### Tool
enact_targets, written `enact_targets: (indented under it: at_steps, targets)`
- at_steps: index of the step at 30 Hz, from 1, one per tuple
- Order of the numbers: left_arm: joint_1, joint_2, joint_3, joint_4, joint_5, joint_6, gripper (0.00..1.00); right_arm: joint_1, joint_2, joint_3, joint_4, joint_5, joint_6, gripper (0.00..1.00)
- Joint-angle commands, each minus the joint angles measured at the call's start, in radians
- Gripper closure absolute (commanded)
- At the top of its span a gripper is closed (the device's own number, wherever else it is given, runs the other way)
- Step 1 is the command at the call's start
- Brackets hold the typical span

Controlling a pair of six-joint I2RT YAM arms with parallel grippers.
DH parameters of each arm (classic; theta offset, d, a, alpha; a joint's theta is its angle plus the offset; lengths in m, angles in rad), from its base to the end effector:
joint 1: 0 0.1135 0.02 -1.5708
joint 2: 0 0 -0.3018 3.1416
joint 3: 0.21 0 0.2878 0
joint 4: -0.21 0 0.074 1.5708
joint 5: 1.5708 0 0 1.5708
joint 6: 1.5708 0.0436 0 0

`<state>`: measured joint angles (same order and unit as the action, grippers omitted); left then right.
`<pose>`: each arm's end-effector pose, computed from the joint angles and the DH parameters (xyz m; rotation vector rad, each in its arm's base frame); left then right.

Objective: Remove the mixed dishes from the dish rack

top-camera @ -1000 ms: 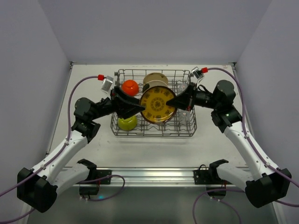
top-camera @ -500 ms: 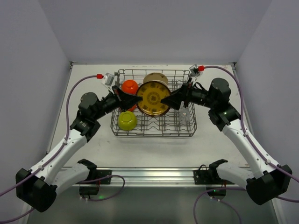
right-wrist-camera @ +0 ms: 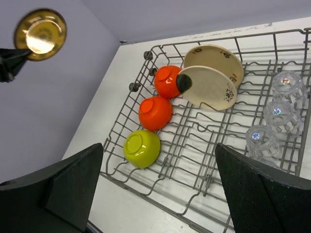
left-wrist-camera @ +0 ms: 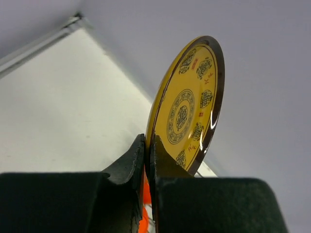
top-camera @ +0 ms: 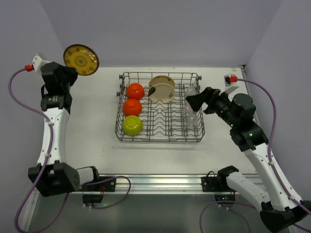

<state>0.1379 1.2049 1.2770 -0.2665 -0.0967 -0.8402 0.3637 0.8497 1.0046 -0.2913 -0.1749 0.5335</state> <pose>0.3002 0.0459 0.4528 -0.8999 1.5400 -0.4232 0.1893 0.0802 0.4270 0.0152 1.7737 0.8087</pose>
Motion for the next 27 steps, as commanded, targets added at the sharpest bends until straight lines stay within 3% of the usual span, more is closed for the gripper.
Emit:
enact_targets:
  at_steps: [1,8,17,27]
  targets:
    - [0.123,0.177,-0.053,0.053,0.035,-0.118,1.00,0.000,-0.053,-0.027,-0.065,0.049,-0.021,0.01]
    - [0.181,0.432,-0.110,0.360,0.092,-0.119,1.00,-0.002,-0.228,-0.098,-0.104,0.040,-0.073,0.01]
    - [0.200,0.544,-0.206,0.478,0.149,-0.128,1.00,-0.002,-0.267,-0.097,-0.152,0.009,-0.122,0.01]
    - [0.201,0.622,-0.237,0.447,0.127,-0.123,0.99,-0.002,-0.244,-0.084,-0.152,-0.031,-0.136,0.01]
